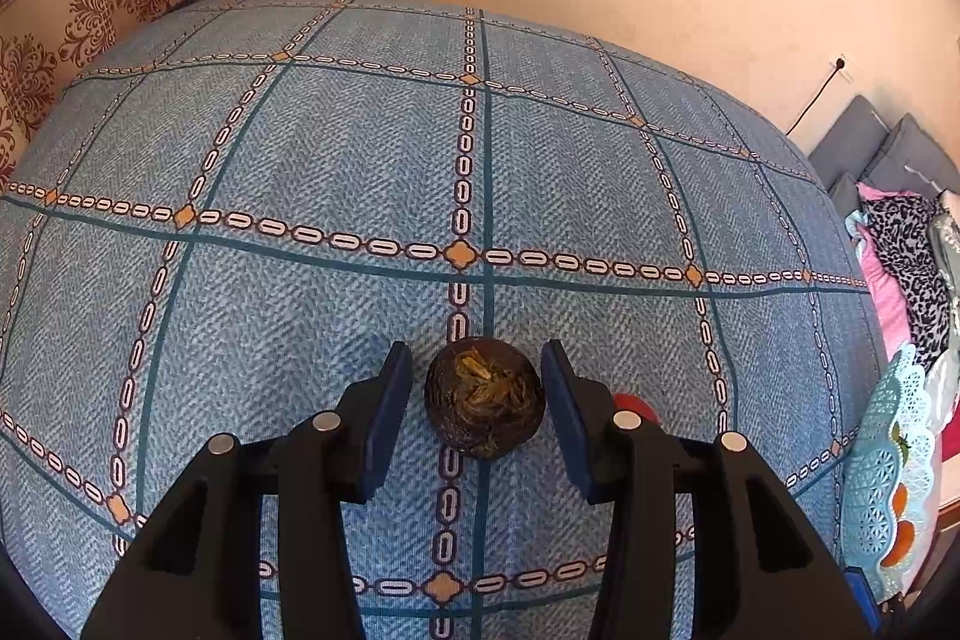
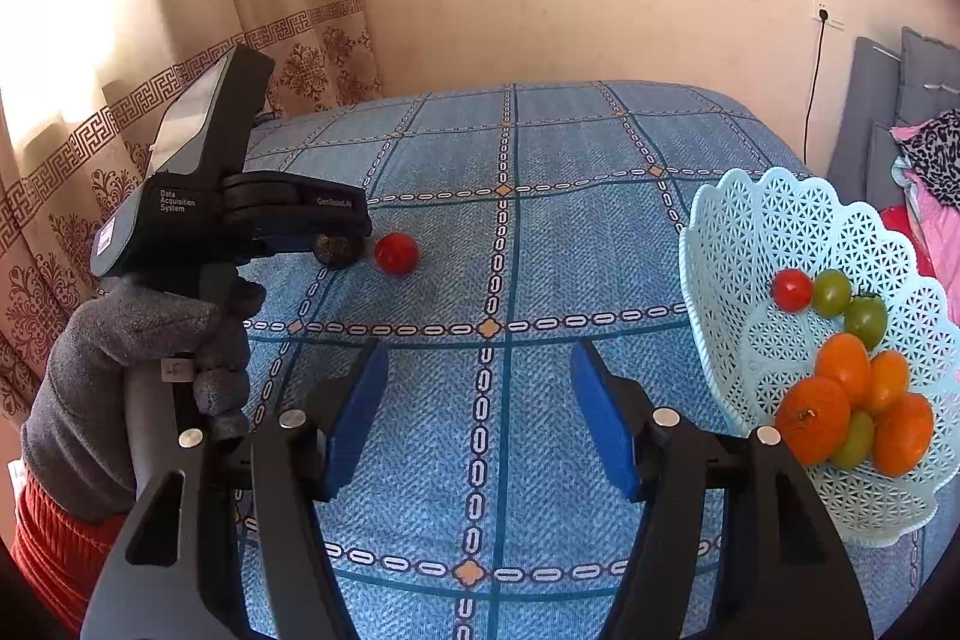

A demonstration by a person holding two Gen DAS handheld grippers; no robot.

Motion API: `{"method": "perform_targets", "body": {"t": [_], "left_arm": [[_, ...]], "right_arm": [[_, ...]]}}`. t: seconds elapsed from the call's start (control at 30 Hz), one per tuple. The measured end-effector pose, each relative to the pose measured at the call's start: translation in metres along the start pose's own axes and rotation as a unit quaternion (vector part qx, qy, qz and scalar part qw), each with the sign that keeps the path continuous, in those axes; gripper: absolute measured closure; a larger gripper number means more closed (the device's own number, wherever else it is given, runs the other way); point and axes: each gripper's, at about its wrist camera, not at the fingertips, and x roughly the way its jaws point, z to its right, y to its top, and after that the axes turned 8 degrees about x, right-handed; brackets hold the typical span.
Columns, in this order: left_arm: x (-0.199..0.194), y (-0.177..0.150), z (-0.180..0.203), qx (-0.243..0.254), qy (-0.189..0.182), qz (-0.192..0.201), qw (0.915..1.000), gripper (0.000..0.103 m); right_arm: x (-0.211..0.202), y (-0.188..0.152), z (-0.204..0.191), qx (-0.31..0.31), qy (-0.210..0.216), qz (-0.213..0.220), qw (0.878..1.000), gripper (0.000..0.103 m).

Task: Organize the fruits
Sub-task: 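Close the right tool on the red tomato while the left tool holds the dark fruit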

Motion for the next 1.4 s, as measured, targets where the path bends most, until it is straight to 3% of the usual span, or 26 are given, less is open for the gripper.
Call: {"method": "perform_targets", "body": {"t": [0.37, 0.9, 1.2, 1.4], "left_arm": [[-0.006, 0.000, -0.001, -0.004, 0.008, 0.007, 0.9999, 0.063], [-0.055, 0.019, -0.025, -0.020, 0.019, 0.070, 0.9971, 0.063], [-0.057, 0.019, -0.036, -0.039, 0.013, 0.070, 0.9967, 0.063], [-0.056, 0.018, -0.038, -0.043, 0.011, 0.069, 0.9966, 0.063]], "right_arm": [[0.024, 0.005, -0.004, -0.009, 0.000, -0.021, 1.000, 0.038], [0.098, 0.043, -0.047, -0.024, 0.056, -0.070, 0.996, 0.039], [0.129, 0.051, -0.059, -0.031, 0.044, -0.086, 0.995, 0.054], [0.138, 0.055, -0.067, -0.037, 0.030, -0.085, 0.995, 0.070]]}}
